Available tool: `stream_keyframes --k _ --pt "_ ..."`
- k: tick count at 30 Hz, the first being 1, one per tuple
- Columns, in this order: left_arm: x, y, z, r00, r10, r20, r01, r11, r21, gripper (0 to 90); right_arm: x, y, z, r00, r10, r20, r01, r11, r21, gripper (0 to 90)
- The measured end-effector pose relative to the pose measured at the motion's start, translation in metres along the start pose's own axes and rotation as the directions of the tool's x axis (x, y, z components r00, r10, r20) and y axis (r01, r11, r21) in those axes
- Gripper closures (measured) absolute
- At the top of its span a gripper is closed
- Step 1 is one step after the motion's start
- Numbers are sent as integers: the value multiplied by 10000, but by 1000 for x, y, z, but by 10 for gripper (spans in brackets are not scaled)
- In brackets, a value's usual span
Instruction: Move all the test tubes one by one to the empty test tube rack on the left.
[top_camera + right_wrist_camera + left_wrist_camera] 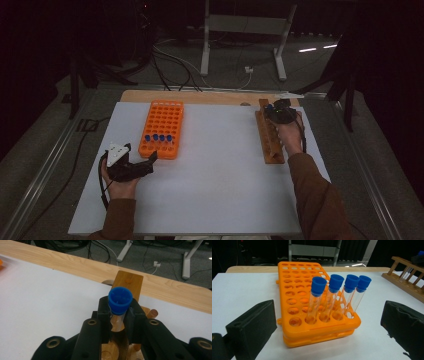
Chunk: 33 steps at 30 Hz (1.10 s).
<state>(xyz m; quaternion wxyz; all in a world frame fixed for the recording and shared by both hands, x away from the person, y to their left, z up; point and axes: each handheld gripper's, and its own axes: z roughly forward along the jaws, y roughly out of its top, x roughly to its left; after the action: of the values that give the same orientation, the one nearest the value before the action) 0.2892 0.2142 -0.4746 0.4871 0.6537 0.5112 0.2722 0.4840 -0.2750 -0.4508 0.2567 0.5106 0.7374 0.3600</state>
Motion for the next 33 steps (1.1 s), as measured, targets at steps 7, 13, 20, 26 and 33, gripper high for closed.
stream_keyframes --k 7,13,20,26,33 --pt "0 0 0 10000 4 -8 -4 10000 0 11 -1 4 -11 10000 55 18 -54 9995 -320 771" --pt "-2 0 1 10000 44 21 -44 10000 5 11 -1 8 -21 10000 -14 98 20 9984 -572 772" --pt "-2 0 1 10000 67 28 -67 10000 29 12 0 17 -36 9996 -252 163 266 9950 -965 772" --pt "-2 0 2 10000 76 36 -76 10000 45 11 -2 24 -46 9992 -388 57 392 9918 -1215 772" --pt "-3 1 2 9999 104 51 -105 9999 40 11 -1 28 -60 9984 -561 -72 543 9866 -1541 772"
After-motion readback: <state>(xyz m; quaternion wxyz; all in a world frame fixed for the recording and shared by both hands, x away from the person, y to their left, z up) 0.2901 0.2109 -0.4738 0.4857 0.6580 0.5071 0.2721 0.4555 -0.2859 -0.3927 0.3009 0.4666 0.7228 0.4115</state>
